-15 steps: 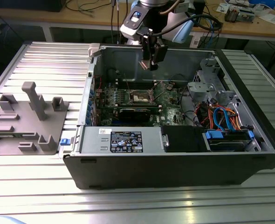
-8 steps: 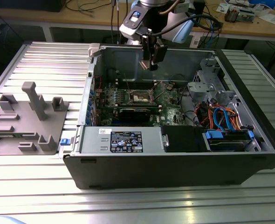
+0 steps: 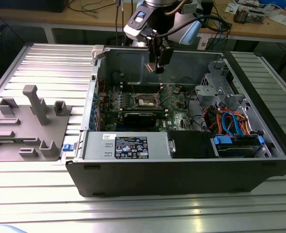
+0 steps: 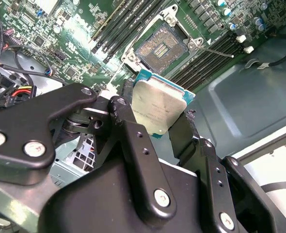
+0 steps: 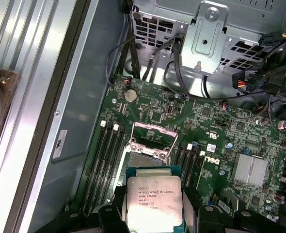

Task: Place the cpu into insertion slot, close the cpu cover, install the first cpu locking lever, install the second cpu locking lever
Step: 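Place the cpu into insertion slot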

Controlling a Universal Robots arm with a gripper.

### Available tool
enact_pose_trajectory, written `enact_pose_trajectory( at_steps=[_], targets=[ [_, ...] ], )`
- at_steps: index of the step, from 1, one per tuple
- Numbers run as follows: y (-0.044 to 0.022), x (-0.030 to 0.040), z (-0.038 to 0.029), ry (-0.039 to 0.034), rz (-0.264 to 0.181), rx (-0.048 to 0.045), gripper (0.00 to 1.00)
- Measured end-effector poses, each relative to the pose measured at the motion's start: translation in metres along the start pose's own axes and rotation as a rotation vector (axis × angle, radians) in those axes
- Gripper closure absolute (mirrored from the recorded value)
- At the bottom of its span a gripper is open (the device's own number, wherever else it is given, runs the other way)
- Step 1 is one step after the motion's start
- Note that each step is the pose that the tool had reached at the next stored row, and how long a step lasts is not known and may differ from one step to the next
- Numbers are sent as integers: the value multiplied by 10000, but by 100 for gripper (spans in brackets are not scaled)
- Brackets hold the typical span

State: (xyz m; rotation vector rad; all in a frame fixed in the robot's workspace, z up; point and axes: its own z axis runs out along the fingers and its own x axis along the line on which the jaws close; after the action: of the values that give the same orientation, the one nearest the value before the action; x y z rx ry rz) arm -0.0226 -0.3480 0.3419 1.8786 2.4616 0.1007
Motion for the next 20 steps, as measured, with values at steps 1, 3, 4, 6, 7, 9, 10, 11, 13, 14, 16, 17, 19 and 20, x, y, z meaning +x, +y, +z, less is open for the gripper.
enact_pose_trajectory(
  at_steps=[1, 3, 4, 6, 7, 9, 10, 11, 13, 14, 16, 17, 19, 20],
  targets=[
    [0, 0, 0, -3, 34, 0, 46],
    [0, 0, 0, -9, 104, 0, 46],
    [0, 0, 0, -12, 133, 0, 46],
    [0, 0, 0, -17, 206, -1, 46],
    [0, 0, 0, -21, 246, 0, 46],
    [0, 0, 0, -26, 312, -1, 46],
    [0, 0, 0, -28, 338, -1, 46],
    [0, 0, 0, -32, 390, -1, 46],
    [0, 0, 0, -38, 471, -2, 46],
    [0, 0, 0, -40, 495, -2, 46],
    [0, 0, 0, -49, 604, -2, 46],
    [0, 0, 0, -54, 655, -2, 46],
    [0, 0, 0, -59, 713, -3, 46],
    [0, 0, 0, -63, 751, -3, 46]
  ],
)
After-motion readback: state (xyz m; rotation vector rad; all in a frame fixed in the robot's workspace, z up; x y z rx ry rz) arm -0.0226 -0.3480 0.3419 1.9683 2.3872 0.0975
